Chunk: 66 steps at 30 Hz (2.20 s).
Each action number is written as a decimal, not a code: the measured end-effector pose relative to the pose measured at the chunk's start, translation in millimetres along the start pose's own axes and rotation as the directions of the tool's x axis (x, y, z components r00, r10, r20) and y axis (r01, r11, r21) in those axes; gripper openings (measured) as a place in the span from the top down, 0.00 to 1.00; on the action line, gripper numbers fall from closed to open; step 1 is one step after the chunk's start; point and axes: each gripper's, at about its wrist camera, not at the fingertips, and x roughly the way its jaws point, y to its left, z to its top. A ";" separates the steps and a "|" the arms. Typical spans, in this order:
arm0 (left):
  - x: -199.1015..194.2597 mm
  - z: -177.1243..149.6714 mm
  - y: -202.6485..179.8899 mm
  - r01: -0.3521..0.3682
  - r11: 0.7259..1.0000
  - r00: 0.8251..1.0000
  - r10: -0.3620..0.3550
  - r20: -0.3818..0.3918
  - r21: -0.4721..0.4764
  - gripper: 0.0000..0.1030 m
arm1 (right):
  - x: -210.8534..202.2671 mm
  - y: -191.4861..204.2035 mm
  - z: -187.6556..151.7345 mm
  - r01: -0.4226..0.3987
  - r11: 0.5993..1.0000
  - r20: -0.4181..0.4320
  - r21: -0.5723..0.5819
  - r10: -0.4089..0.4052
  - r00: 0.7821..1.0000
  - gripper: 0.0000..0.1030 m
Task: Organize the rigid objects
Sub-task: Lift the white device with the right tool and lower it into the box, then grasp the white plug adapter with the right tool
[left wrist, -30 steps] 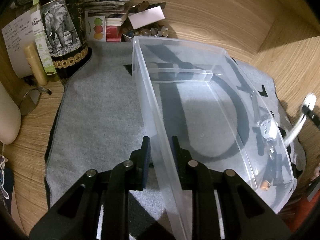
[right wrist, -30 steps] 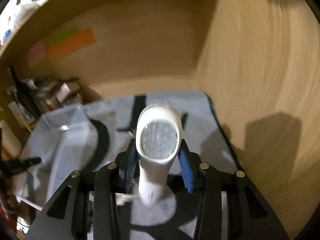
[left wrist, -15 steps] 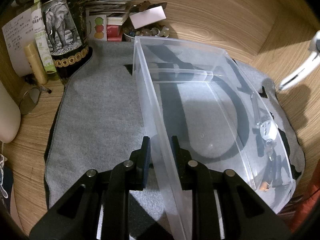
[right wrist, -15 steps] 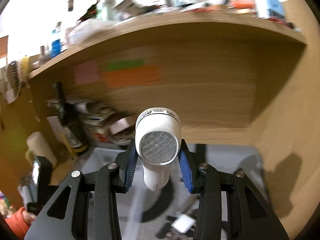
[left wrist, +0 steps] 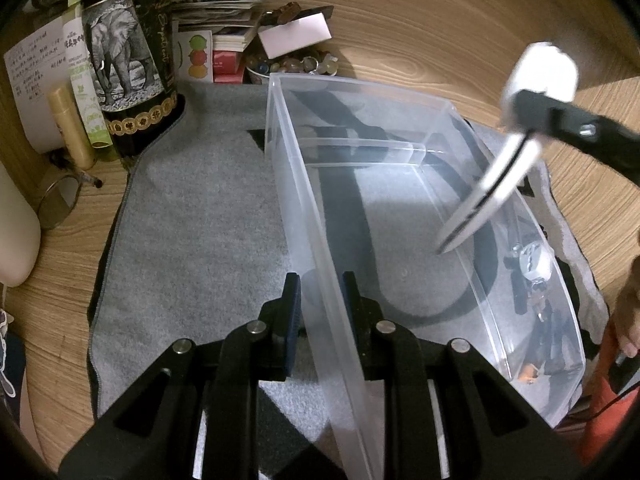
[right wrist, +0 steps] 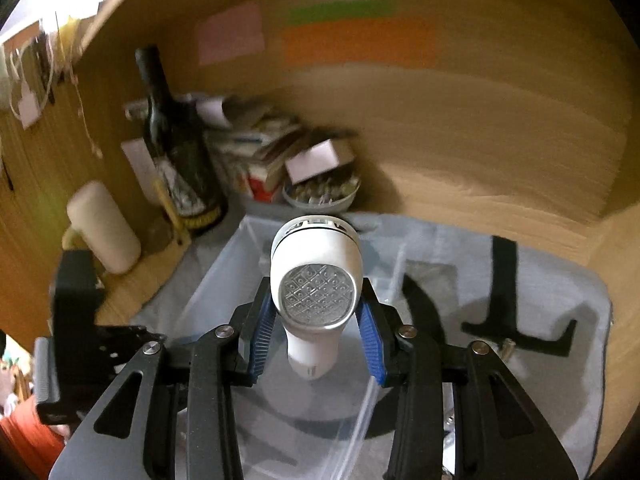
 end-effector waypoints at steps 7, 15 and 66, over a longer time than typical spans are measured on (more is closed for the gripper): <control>0.3 0.2 -0.8 0.002 1.000 1.000 -0.002 0.004 -0.001 0.80 | 21.6 7.3 3.8 0.009 0.997 -0.096 -0.074 -0.016 0.995 0.65; 0.3 -0.3 -1.9 0.001 1.000 1.000 -0.001 0.005 0.004 0.80 | 62.3 3.7 -6.0 -0.046 0.995 -0.297 -0.087 0.018 0.955 0.65; 2.1 2.2 -1.6 -0.014 1.000 1.000 0.014 -0.003 0.019 0.80 | -11.5 -110.3 -109.4 0.233 0.959 -0.222 0.164 -0.194 0.956 0.22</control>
